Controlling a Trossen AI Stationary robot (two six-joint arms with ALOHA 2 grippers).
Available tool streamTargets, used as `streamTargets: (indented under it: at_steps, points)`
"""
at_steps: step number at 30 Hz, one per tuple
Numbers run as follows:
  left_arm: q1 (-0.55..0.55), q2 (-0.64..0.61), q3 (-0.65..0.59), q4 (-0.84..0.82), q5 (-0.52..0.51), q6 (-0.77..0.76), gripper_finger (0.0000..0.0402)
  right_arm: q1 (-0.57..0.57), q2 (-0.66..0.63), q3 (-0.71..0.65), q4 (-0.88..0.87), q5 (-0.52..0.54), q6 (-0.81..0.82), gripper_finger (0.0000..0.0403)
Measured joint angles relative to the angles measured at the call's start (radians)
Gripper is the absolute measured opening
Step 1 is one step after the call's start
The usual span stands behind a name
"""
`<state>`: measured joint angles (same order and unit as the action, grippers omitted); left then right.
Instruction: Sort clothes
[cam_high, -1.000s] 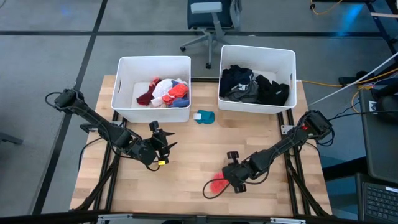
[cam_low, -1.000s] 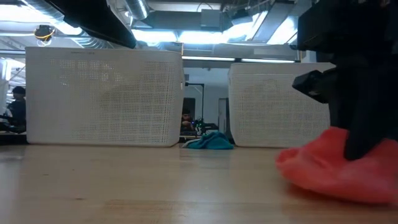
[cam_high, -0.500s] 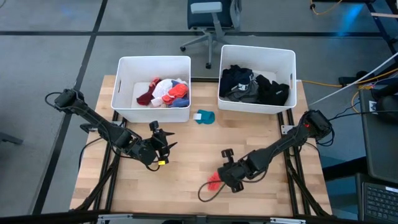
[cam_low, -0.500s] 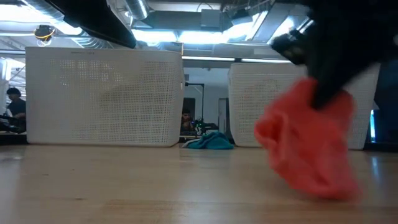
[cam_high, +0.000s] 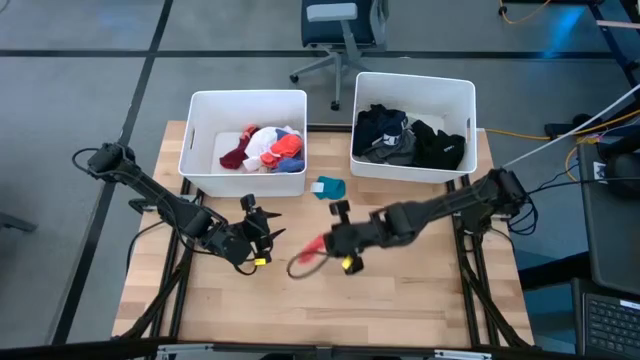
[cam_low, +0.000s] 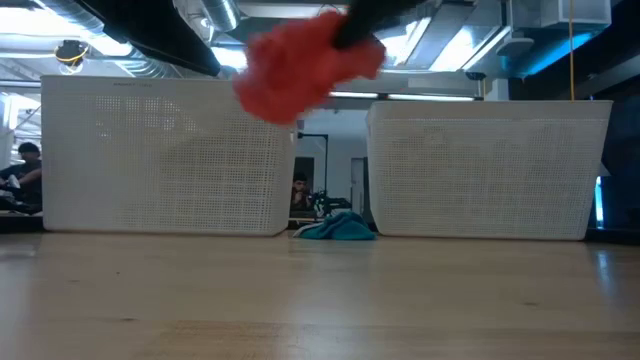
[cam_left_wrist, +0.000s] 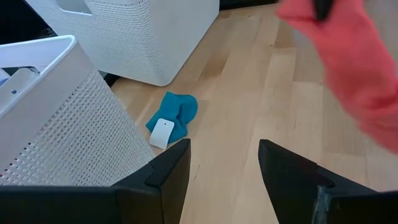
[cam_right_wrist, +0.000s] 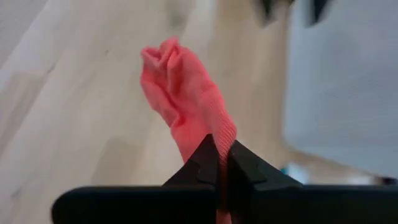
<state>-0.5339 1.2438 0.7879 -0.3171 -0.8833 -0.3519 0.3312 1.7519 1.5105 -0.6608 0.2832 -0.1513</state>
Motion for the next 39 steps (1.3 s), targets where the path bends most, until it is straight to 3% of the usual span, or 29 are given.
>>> streamTargets:
  at_steps: [12,22,28,39]
  points:
    - [0.0,0.0,0.0,-0.001,0.0,0.0,0.018,-0.212,-0.001,0.214,0.098,0.039,-0.2,0.001]
    - [0.0,0.0,0.0,0.0,0.0,0.0,0.018,-0.387,-0.001,0.222,0.41,-0.092,-0.24,0.0018]
    - [0.0,0.0,0.0,0.006,0.0,0.002,0.018,-0.468,0.01,0.223,0.546,-0.119,-0.239,0.0018]
    - [0.0,0.0,0.0,0.011,0.0,0.023,0.018,-0.564,0.153,0.222,0.612,-0.137,-0.208,0.0019]
